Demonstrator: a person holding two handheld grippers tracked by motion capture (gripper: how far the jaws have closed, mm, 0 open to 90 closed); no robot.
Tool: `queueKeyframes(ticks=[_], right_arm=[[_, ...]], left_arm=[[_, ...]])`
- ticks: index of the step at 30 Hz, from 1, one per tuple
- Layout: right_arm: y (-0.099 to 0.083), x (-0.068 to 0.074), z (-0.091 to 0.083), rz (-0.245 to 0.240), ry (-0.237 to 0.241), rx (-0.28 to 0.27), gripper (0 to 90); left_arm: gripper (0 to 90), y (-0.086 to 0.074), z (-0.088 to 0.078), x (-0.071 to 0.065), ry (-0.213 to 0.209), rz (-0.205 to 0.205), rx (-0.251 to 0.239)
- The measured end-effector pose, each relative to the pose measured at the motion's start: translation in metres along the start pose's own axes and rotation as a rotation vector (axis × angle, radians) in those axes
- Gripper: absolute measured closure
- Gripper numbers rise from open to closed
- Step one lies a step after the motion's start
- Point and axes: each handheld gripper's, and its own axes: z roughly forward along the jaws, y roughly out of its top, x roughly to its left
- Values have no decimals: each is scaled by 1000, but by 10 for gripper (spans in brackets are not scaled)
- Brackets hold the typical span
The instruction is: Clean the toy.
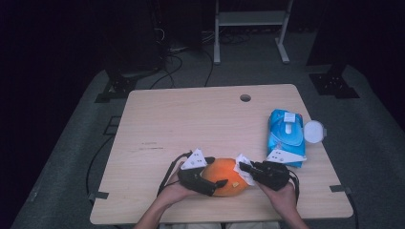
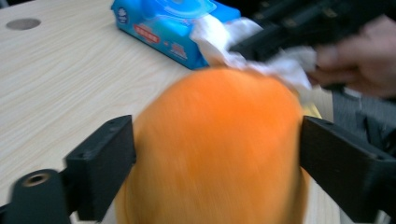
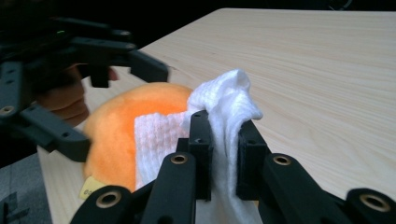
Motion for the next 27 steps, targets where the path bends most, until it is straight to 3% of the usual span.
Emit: queueKeyframes(ticks=[3,4,7,9,11,13,16,19,21,25,27], right_arm=[[0,-1,3,18,20,-7,790],[0,-1,3,34,28,-10,790],[4,1,4,35,40,-27,790],[8,5,2,28,36,-50,790],[11,5,-1,19,28,-77,791],[11,5,-2,12,34,-74,791],[5,2,2,8,-4,-41,791],[-3,-14,4,86,-77,10,791],[-5,-15,4,104,-67,14,793],[6,4,2,38,9,-39,789],[8,9,3,-2,13,-36,788]], left_arm=[[112,-6,5,2,-12,-28,8],[152,-8,7,0,-9,-8,6],[323,-3,7,-10,76,92,-16],[361,2,6,-15,143,118,-62],[362,5,8,-15,173,132,-47],[355,3,9,-11,166,110,-49],[334,-1,7,-7,150,92,-28],[303,-7,3,-2,122,58,-25],[294,-8,3,-1,114,45,-22],[286,-5,6,-4,123,48,-20],[286,-4,6,-4,126,54,-14]])
